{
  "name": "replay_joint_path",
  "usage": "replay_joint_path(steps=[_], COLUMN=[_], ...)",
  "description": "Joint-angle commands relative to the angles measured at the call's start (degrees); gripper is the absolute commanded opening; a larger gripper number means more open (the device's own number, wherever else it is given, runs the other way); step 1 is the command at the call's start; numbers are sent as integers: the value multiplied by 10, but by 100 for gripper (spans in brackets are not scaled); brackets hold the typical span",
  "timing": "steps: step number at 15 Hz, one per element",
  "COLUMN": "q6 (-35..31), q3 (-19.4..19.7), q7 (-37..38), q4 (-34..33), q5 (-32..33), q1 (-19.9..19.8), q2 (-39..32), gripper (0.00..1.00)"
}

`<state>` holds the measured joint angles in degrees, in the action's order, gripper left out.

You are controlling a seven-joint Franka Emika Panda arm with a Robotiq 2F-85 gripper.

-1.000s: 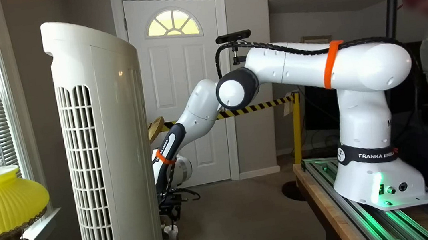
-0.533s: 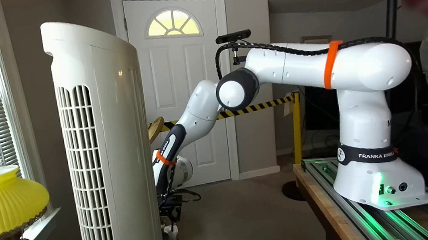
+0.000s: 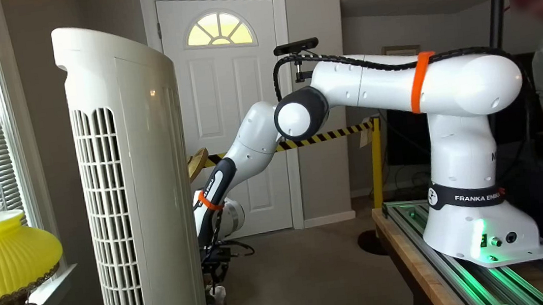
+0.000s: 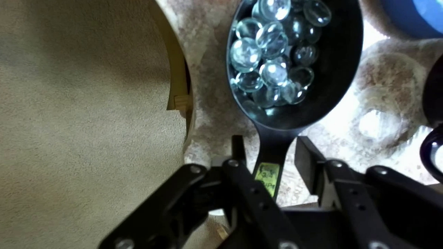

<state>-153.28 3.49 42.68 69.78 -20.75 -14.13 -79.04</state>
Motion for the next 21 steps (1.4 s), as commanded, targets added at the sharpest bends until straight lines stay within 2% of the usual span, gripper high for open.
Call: replay_joint_path(steps=[1,3,6,12,14,21], q6=[-14,-14,-14,-7,-6,1], q3=[-1,-2,-2,-2,-1,-1], q7=[-11,-11,-10,-9,-10,-3], q4=[-23,-25,-28,-36,-36,-6], q5=[-10,-10,-10,-8,-8,1], q1=[-1,-1,0,0,0,-2], q2=[-19,-20,-21,-28,-28,1], gripper=[40,40,28,16,6,6])
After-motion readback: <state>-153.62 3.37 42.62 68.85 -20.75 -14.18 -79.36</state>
